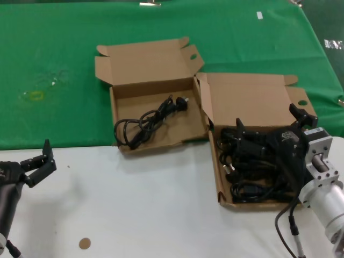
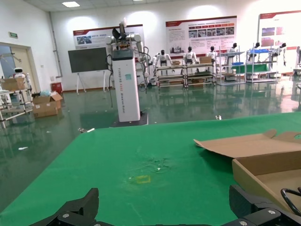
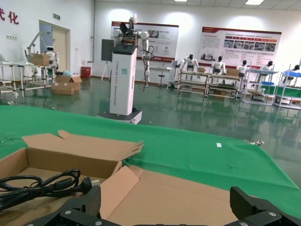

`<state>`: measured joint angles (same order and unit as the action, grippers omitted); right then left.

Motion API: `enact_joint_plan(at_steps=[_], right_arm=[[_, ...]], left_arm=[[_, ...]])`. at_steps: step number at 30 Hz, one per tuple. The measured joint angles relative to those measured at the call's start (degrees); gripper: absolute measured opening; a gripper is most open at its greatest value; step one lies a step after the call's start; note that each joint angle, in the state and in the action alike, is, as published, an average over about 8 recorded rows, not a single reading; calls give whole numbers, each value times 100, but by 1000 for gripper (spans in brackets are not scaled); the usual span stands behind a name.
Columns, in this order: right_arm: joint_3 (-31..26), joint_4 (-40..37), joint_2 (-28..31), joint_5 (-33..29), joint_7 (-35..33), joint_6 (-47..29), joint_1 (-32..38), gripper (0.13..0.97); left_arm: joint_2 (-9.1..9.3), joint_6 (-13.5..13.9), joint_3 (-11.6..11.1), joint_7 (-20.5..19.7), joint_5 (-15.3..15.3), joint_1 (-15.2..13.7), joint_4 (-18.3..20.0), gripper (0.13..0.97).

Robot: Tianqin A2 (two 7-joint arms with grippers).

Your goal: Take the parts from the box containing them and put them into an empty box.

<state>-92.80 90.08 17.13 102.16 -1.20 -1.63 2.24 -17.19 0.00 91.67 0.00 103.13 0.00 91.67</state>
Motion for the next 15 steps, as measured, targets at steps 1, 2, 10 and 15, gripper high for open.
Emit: enact_joint_plan(at_steps=[1,2,10,15], right_arm=[[0,0,0,0,0,0,0,966],[0,0,0,0,0,0,0,966],[0,0,0,0,0,0,0,966],[0,0,0,0,0,0,0,966]], left_arm=[[0,0,0,0,0,0,0,966],[0,0,0,0,0,0,0,966],[0,0,0,0,0,0,0,966],[0,0,0,0,0,0,0,966]])
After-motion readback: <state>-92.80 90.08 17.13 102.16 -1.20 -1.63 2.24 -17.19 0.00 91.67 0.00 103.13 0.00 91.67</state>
